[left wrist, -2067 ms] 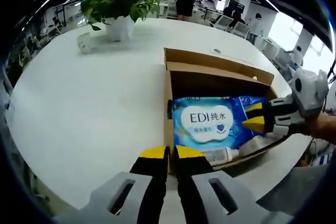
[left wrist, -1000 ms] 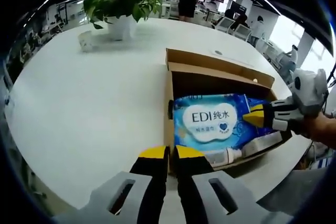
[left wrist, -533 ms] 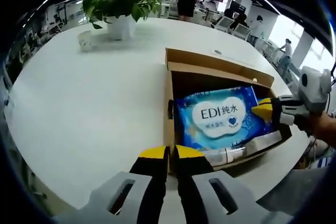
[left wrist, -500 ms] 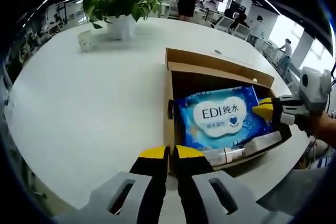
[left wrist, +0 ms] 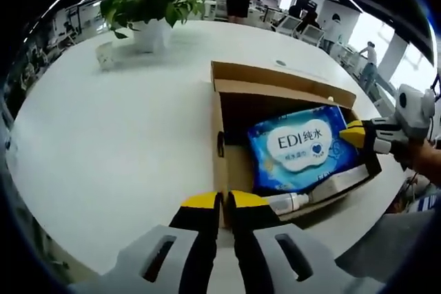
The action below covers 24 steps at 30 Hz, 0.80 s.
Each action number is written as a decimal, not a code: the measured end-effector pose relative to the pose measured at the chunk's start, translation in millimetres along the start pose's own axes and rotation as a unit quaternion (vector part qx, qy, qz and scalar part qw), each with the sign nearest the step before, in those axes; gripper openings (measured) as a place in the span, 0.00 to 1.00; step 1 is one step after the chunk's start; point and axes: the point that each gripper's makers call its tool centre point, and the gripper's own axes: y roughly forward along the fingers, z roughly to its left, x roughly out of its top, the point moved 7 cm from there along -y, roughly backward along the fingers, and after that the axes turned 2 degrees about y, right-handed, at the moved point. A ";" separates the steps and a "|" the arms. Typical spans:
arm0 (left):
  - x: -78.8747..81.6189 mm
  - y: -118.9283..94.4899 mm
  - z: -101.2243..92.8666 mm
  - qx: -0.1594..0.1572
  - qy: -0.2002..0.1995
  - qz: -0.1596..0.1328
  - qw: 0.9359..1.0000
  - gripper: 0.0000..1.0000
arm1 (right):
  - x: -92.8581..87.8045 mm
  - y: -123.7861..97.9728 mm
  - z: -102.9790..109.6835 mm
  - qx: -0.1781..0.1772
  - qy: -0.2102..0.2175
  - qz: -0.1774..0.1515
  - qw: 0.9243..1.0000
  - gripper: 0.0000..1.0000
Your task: Operate the shoe box by opening the lid, removing the specified soft item, and placing it in the target area until the item is outside and the box remains undamaged.
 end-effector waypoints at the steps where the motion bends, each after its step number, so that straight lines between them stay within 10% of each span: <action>1: 2.3 -2.3 -1.0 0.002 0.006 -0.006 1.000 0.04 | -0.1 -1.2 0.2 -0.001 0.000 -0.001 1.000 0.00; 12: 32.3 -3.2 -24.0 -0.028 0.095 -0.045 0.994 0.11 | -7.4 -11.5 -2.5 -0.007 0.018 -0.016 1.000 0.00; 24: 29.4 38.9 -47.0 -0.097 0.126 0.014 0.987 0.20 | -13.5 -22.3 -10.4 -0.021 0.035 -0.023 0.999 0.00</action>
